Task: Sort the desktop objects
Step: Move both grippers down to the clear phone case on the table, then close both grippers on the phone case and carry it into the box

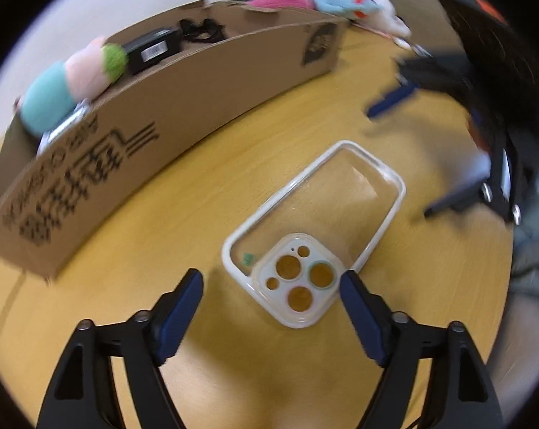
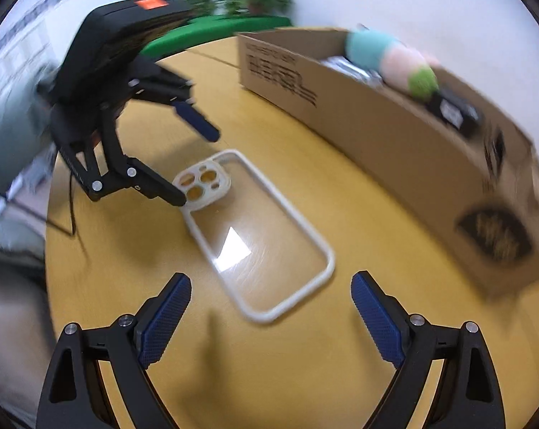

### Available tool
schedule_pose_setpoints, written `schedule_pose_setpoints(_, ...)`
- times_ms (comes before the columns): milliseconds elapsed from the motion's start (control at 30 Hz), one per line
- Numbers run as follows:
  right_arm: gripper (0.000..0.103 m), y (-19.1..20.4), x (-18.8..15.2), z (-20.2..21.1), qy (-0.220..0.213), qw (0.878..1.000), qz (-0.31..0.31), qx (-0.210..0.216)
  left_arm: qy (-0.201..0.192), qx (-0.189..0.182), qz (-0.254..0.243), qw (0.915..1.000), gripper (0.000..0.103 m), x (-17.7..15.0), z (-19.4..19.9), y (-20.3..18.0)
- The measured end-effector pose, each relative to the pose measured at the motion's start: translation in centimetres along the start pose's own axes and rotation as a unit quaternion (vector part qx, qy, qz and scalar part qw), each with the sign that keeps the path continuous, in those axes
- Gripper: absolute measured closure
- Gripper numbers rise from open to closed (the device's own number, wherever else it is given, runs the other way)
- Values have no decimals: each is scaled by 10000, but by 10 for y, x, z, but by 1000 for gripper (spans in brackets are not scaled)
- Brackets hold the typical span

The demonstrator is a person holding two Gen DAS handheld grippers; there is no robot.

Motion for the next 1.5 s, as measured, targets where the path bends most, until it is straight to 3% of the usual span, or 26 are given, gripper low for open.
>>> schedule_pose_setpoints(200,10,3,11,-24,414,9935,603,874,296,-25,-1143,9930,23,4,-16,-14)
schedule_pose_setpoints(300,10,7,5,-34,645,9882,1262,584,265,-78,-1503,9883,23,6,-19,-18)
schedule_pose_setpoints(367,10,1,5,-38,696,9873,1266,656,252,-136,-1613,9865,23,8,-20,-20)
schedule_pose_setpoints(467,20,-7,10,-38,624,9882,1187,737,203,-203,-1728,9845,21,16,-26,-21)
schedule_pose_setpoints(700,21,-6,13,-31,542,9836,1560,719,135,-291,-2172,9756,21,15,-25,-26)
schedule_pose_setpoints(900,22,3,14,-25,577,9764,1927,792,176,-668,-2440,9673,21,18,-29,-37)
schedule_pose_setpoints(1067,22,-3,17,-23,647,9759,1879,901,281,-926,-2386,9663,24,20,-33,-35)
schedule_pose_setpoints(1267,23,-9,26,-11,665,9765,1861,858,314,-826,-2566,9625,25,28,-26,-38)
schedule_pose_setpoints(1500,23,-28,68,43,304,9799,1908,492,-140,-219,-3006,9534,25,60,39,-35)
Point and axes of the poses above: each gripper's, at about its wrist camera, not at the fingertips, and z roughly against the way its jaws point, y to its left, x to its top, the point moved 6 cm from there along -z, roughly the way its jaws point, and after that the axes turned 2 degrees about -z, right-handed, at the moved point
